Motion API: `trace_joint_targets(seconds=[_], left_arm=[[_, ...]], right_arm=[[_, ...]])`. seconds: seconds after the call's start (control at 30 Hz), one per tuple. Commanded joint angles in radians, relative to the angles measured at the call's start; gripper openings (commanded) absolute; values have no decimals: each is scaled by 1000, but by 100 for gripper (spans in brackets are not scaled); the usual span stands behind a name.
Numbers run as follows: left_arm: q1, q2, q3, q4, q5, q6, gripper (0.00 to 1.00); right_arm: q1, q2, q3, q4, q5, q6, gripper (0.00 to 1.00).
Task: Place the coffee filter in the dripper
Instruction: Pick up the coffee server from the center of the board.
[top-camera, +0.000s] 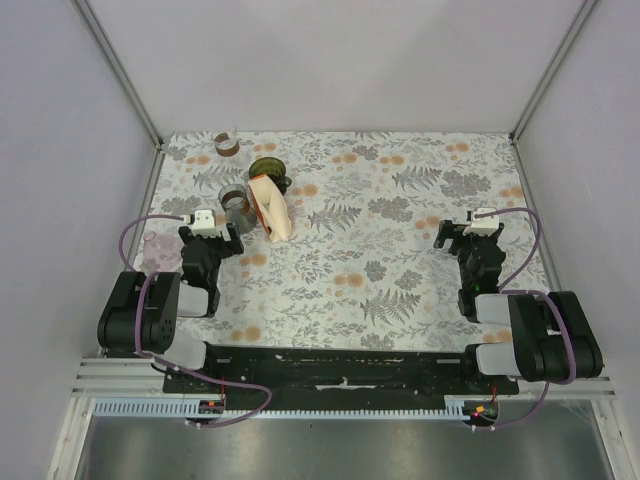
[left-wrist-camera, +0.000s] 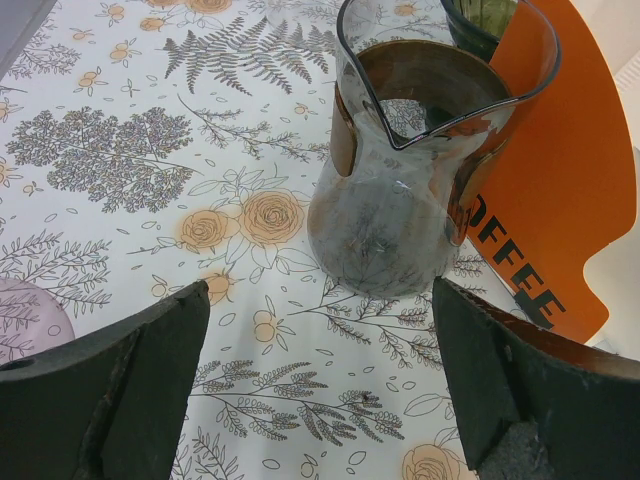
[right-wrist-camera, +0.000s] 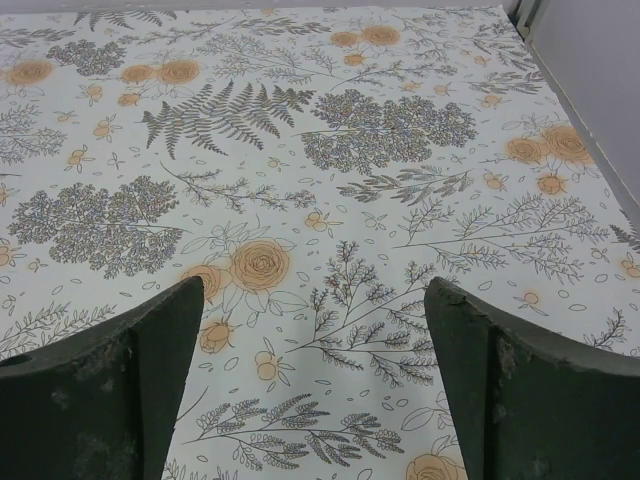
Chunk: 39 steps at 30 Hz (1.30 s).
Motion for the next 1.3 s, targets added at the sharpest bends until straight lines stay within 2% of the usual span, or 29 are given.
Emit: trace_joint_targets(seconds=[0.0,0.07,0.2,0.27,0.37,0.43,0.57,0.7,0.77,0.87,1.03,1.13,1.27], left_arm=[[-3,5,20,38,7,34,100],[-3,4,19,38,9,34,100],[-3,5,20,38,9,34,100],[-3,7,25,31,30,66,98],[-3,-1,16,46,32,64,88],[0,-36,24,13,5,51,87],[2,-208,80,-233,24,54,87],[5,-427,126,-446,107,71,87],[20,-466,218,-651,118,60,85],[27,-451,443,-1002,133,93,85],[28,-448,675,-1349,290,166,80],[28,-347,864,-1547,325,195,77],[28,-164,1066,-1736,272,221,68]], right_arm=[[-2,-9,15,40,5,-9,98],[-1,-50,23,6,-10,-14,98],[18,-211,101,-270,-10,-25,98],[16,-280,162,-412,-30,56,98],[19,-339,228,-517,-189,76,98],[24,-363,294,-635,-245,87,98],[31,-420,415,-867,-300,75,98],[42,-475,461,-967,-306,89,98],[45,-500,474,-990,-314,98,98],[53,-523,477,-995,-337,112,98],[61,-525,472,-996,-355,119,98],[73,-517,475,-1012,-357,119,98],[91,-505,468,-1007,-354,109,98]])
